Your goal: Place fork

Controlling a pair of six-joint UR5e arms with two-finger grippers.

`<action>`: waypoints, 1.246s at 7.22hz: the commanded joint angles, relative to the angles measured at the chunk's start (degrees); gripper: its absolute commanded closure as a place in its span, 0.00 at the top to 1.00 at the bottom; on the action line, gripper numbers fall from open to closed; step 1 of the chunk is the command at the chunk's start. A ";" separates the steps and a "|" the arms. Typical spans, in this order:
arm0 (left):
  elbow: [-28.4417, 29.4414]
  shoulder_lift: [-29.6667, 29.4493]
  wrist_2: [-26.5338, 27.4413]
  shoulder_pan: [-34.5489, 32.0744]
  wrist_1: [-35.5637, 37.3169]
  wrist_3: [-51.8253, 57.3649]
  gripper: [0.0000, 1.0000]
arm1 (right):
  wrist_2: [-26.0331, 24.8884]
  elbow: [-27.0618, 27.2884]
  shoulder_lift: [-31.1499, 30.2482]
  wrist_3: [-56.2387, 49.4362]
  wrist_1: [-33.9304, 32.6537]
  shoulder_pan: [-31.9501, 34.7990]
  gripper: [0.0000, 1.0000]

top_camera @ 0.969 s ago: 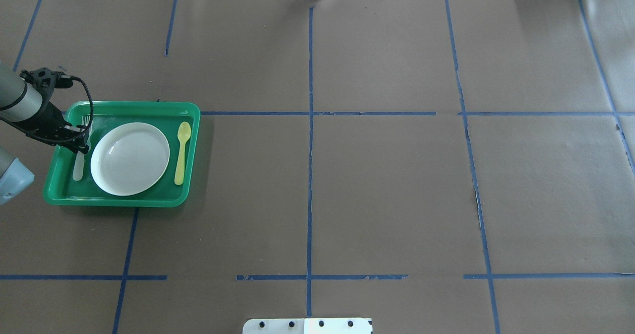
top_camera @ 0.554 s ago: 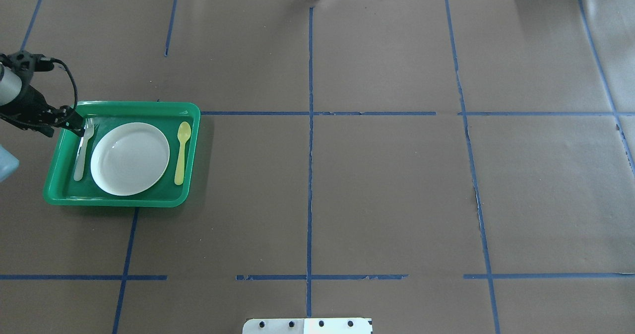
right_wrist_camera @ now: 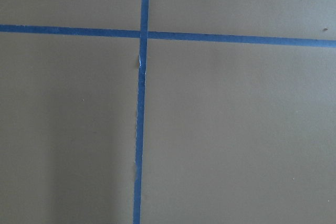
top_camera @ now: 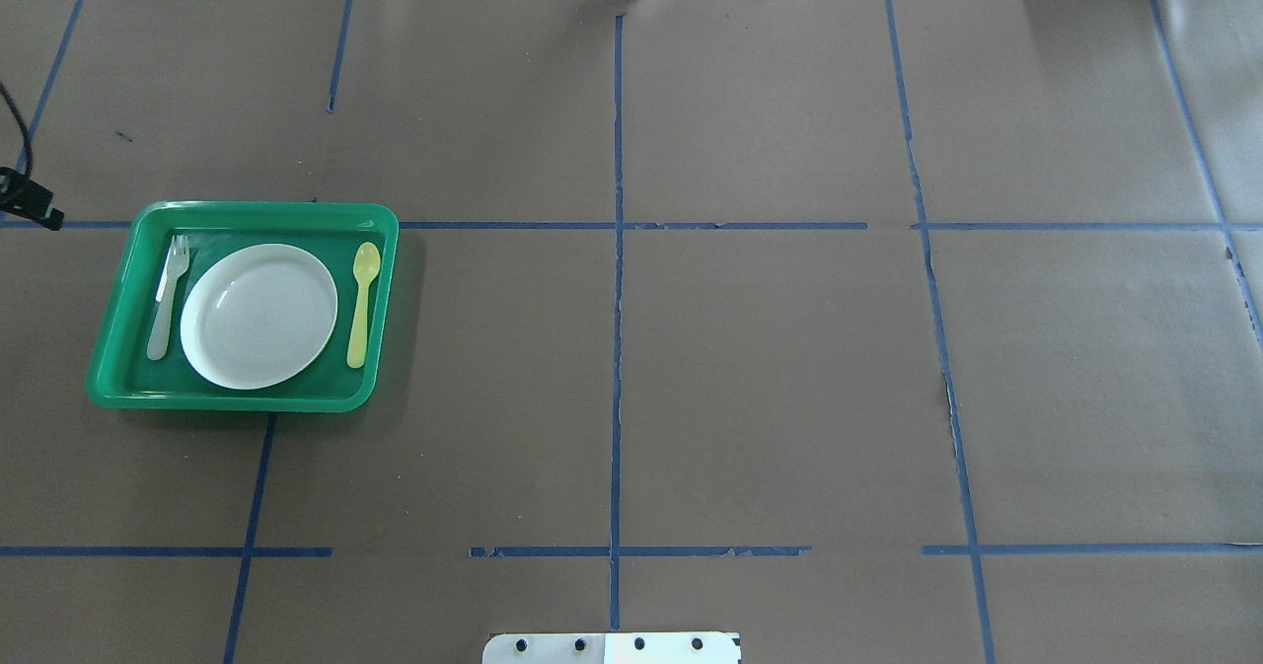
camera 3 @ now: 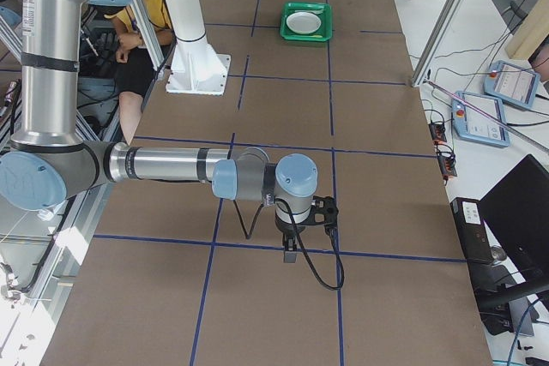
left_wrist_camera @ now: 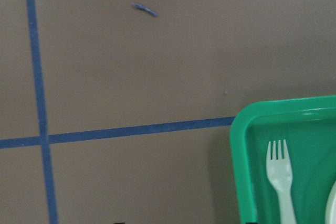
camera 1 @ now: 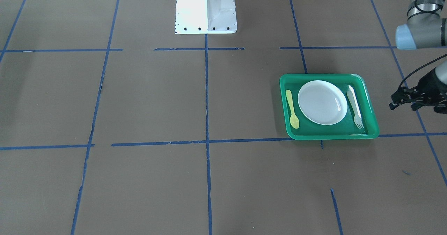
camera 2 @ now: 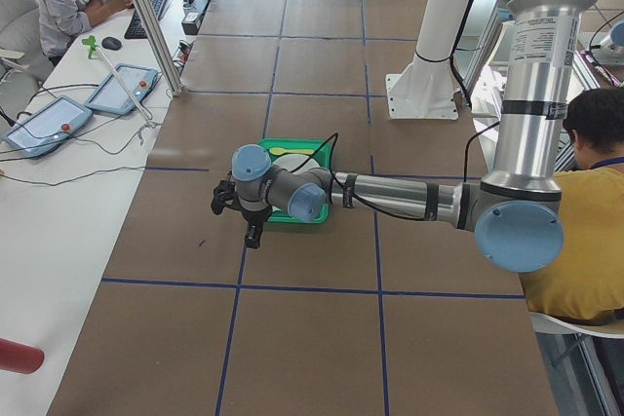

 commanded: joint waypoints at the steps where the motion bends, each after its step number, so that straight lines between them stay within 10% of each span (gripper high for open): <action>1: 0.31 0.61 -0.04 -10.33 11.18 17.42 0.81 | 0.00 0.00 0.00 -0.02 0.00 0.00 1.00; 9: 3.04 0.17 -4.61 -16.17 24.30 28.27 0.76 | 0.00 0.00 0.00 -0.02 0.00 0.00 1.00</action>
